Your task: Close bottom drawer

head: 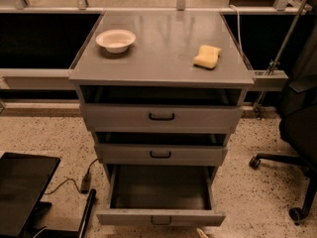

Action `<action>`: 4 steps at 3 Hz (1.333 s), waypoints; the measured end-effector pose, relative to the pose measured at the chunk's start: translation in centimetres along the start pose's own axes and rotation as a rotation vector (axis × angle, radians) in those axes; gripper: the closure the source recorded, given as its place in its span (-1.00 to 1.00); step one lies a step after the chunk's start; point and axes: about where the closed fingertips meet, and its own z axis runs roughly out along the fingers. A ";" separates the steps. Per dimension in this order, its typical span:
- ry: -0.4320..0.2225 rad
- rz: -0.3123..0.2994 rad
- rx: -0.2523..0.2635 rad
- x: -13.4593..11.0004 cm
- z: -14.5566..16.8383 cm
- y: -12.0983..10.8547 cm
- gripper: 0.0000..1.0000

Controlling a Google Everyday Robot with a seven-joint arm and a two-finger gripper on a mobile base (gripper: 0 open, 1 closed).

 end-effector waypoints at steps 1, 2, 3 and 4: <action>0.018 0.022 0.031 1.4 1.3 -4.9 -1.00; 0.017 0.030 0.032 1.7 3.0 -7.0 -1.00; 0.014 0.021 0.046 1.5 4.3 -9.5 -1.00; -0.013 -0.031 0.074 -0.6 7.7 -14.6 -1.00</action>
Offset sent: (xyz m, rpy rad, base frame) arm 0.1807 -0.0420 -0.0711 -0.0591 -0.0110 -0.1006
